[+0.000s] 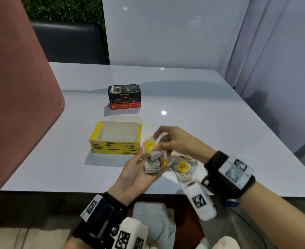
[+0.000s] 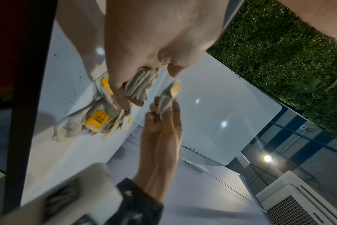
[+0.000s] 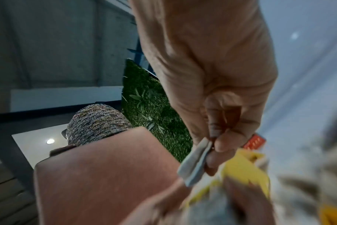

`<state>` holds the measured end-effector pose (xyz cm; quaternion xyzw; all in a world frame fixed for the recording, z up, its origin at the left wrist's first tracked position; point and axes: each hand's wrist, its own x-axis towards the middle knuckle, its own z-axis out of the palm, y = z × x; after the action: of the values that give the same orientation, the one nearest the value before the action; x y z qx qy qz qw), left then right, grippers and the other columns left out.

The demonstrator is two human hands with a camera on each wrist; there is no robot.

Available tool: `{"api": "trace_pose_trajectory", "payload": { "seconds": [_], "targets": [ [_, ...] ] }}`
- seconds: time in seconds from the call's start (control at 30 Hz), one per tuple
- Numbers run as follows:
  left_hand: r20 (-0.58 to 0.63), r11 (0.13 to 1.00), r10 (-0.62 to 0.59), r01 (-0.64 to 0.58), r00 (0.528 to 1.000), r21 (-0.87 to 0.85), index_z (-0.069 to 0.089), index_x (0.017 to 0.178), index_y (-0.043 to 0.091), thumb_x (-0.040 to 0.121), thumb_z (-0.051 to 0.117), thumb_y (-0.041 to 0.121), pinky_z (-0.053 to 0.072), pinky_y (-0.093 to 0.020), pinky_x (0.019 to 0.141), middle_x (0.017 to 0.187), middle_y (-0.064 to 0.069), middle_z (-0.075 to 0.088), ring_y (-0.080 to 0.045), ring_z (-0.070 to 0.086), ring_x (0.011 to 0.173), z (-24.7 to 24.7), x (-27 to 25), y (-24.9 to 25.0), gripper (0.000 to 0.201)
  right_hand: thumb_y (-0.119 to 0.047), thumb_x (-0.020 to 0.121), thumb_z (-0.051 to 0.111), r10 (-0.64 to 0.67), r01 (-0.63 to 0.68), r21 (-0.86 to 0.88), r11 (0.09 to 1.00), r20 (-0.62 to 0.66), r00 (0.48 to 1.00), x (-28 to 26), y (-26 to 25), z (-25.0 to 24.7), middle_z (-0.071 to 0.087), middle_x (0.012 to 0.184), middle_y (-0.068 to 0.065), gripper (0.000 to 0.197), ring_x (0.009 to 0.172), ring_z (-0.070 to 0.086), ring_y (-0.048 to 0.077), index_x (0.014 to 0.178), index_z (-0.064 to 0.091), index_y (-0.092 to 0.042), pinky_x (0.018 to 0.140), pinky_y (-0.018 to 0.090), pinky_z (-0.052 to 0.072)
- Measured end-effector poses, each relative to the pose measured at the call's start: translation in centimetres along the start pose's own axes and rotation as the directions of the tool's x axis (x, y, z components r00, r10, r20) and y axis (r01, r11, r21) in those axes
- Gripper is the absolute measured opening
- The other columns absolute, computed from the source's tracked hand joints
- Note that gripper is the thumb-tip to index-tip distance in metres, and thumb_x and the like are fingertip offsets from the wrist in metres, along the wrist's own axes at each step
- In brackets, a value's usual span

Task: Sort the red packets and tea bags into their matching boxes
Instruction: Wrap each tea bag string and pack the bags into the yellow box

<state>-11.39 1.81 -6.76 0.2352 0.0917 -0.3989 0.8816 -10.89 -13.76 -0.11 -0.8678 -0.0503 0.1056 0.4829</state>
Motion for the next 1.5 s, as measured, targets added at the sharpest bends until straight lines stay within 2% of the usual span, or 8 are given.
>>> {"api": "trace_pose_trajectory", "payload": {
  "seconds": [0.1, 0.3, 0.47, 0.7, 0.9, 1.2, 1.33, 1.5],
  "targets": [
    [-0.013, 1.000, 0.006, -0.005, 1.000, 0.008, 0.049, 0.130, 0.005, 0.097, 0.034, 0.039, 0.028, -0.046, 0.113, 0.114, -0.014, 0.061, -0.023, 0.055, 0.100, 0.0, 0.3, -0.6, 0.050, -0.018, 0.081, 0.069, -0.051, 0.013, -0.336, 0.942, -0.104, 0.993, -0.6, 1.4, 1.9, 0.056, 0.070, -0.009, 0.021, 0.061, 0.055, 0.003, 0.092, 0.051, -0.018, 0.062, 0.025, 0.045],
    [-0.023, 0.998, 0.057, -0.056, 0.998, 0.026, 0.054, 0.112, 0.001, 0.099, 0.032, 0.036, 0.050, -0.046, 0.093, 0.098, -0.014, 0.060, -0.022, 0.062, 0.077, -0.1, 0.1, -0.3, 0.043, -0.022, 0.085, 0.063, -0.345, 0.282, -0.554, 0.784, -0.010, 0.939, -2.3, 0.7, 2.0, 0.056, 0.091, -0.004, 0.012, 0.081, 0.053, 0.012, 0.096, 0.060, -0.018, 0.073, 0.033, 0.049],
    [-0.010, 0.994, 0.071, -0.070, 0.997, 0.089, 0.056, 0.110, 0.001, 0.099, 0.030, 0.036, 0.049, -0.042, 0.095, 0.115, -0.015, 0.054, -0.024, 0.055, 0.100, 0.3, 0.0, -0.6, 0.045, -0.019, 0.087, 0.056, -0.365, 0.298, -0.700, 0.649, 0.058, 0.929, -2.6, 0.3, 2.5, 0.060, 0.096, -0.001, 0.015, 0.098, 0.052, 0.018, 0.100, 0.063, -0.017, 0.066, 0.035, 0.046],
    [-0.008, 0.993, 0.098, -0.097, 0.995, 0.062, 0.062, 0.107, 0.006, 0.099, 0.031, 0.039, 0.042, -0.050, 0.101, 0.107, -0.015, 0.063, -0.026, 0.054, 0.103, 0.6, -0.3, -0.5, 0.046, -0.025, 0.082, 0.066, -0.445, 0.265, -0.510, 0.819, -0.272, 0.853, -2.5, 0.5, 2.6, 0.062, 0.075, -0.003, 0.010, 0.076, 0.052, 0.015, 0.078, 0.067, -0.015, 0.064, 0.040, 0.049],
    [0.038, 0.989, 0.095, -0.099, 0.995, 0.108, 0.056, 0.118, 0.007, 0.100, 0.024, 0.037, 0.059, -0.034, 0.072, 0.091, -0.012, 0.071, -0.020, 0.070, 0.077, 1.3, -0.5, -0.6, 0.048, -0.030, 0.079, 0.043, -0.550, 0.265, -0.722, 0.639, -0.187, 0.814, -3.8, 1.5, 4.8, 0.058, 0.063, -0.009, 0.028, 0.070, 0.054, 0.013, 0.069, 0.069, -0.022, 0.041, 0.025, 0.045],
    [0.010, 0.975, 0.088, -0.088, 0.996, 0.202, 0.060, 0.097, 0.004, 0.087, 0.048, 0.022, 0.057, -0.029, 0.071, 0.084, -0.011, 0.065, -0.018, 0.065, 0.077, 1.3, -0.9, -0.7, 0.024, -0.020, 0.075, 0.041, -0.579, 0.267, -0.797, 0.542, -0.124, 0.806, -3.8, 1.5, 5.0, 0.058, 0.065, -0.007, 0.027, 0.066, 0.058, 0.017, 0.073, 0.067, -0.018, 0.045, 0.022, 0.044],
    [-0.041, 0.983, 0.113, -0.106, 0.993, 0.147, 0.052, 0.107, -0.003, 0.093, 0.039, 0.006, 0.059, -0.034, 0.073, 0.086, -0.016, 0.061, -0.020, 0.059, 0.075, 1.1, -1.0, -0.6, 0.021, -0.025, 0.081, 0.056, -0.491, 0.285, -0.610, 0.740, -0.200, 0.848, -4.4, 1.5, 4.1, 0.064, 0.073, -0.004, 0.018, 0.074, 0.059, 0.019, 0.079, 0.072, -0.018, 0.055, 0.033, 0.051],
    [-0.075, 0.982, 0.123, -0.111, 0.990, 0.155, 0.050, 0.106, -0.002, 0.095, 0.037, 0.000, 0.056, -0.041, 0.073, 0.083, -0.016, 0.058, -0.021, 0.055, 0.072, 0.7, -1.9, -0.1, 0.017, -0.022, 0.085, 0.065, -0.209, -0.004, -0.435, 0.901, -0.442, 0.872, -5.4, 3.1, -1.2, 0.063, 0.077, -0.008, 0.007, 0.071, 0.055, 0.013, 0.083, 0.072, -0.018, 0.070, 0.035, 0.049]
  ]
}}
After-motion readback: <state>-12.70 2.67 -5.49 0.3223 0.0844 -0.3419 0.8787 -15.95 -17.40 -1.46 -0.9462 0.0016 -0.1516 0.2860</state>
